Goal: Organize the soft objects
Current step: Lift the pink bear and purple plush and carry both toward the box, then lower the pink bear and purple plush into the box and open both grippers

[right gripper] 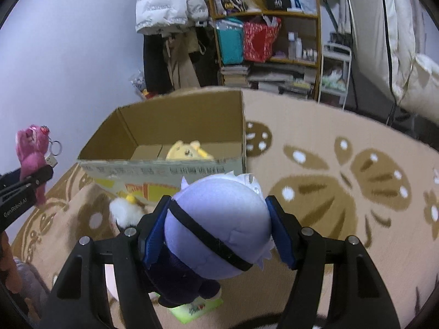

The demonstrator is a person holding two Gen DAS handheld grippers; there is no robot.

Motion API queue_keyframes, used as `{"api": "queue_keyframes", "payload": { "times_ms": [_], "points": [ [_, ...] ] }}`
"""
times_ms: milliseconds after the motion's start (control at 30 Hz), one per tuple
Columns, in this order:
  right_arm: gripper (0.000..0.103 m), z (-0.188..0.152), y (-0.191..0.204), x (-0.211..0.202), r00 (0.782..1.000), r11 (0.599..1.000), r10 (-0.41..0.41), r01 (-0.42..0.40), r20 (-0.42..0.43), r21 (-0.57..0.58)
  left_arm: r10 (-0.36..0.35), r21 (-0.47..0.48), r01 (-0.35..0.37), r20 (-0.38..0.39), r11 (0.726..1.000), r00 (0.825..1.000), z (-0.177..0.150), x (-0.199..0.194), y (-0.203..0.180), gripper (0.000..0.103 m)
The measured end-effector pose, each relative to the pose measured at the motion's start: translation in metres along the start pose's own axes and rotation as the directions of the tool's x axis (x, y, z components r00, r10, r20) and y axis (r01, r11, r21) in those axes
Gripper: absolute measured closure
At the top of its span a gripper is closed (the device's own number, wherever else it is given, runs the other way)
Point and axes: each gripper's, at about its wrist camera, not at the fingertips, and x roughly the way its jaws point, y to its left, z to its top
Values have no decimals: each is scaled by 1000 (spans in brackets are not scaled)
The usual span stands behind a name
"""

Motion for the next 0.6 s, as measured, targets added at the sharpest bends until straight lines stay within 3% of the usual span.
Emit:
{"api": "queue_keyframes", "payload": {
  "times_ms": [133,367,600],
  "points": [
    [31,11,3,-4,999,1000,2,-1,40,-14,31,5,-32,43,999,999,10,-3,1,52],
    [31,37,8,-4,996,999,20,-16,92,-46,-14,-45,15,40,999,999,25,9,5,52],
    [31,59,14,-4,990,997,24,-15,139,-70,-14,-42,16,59,999,998,47,20,1,52]
  ]
}}
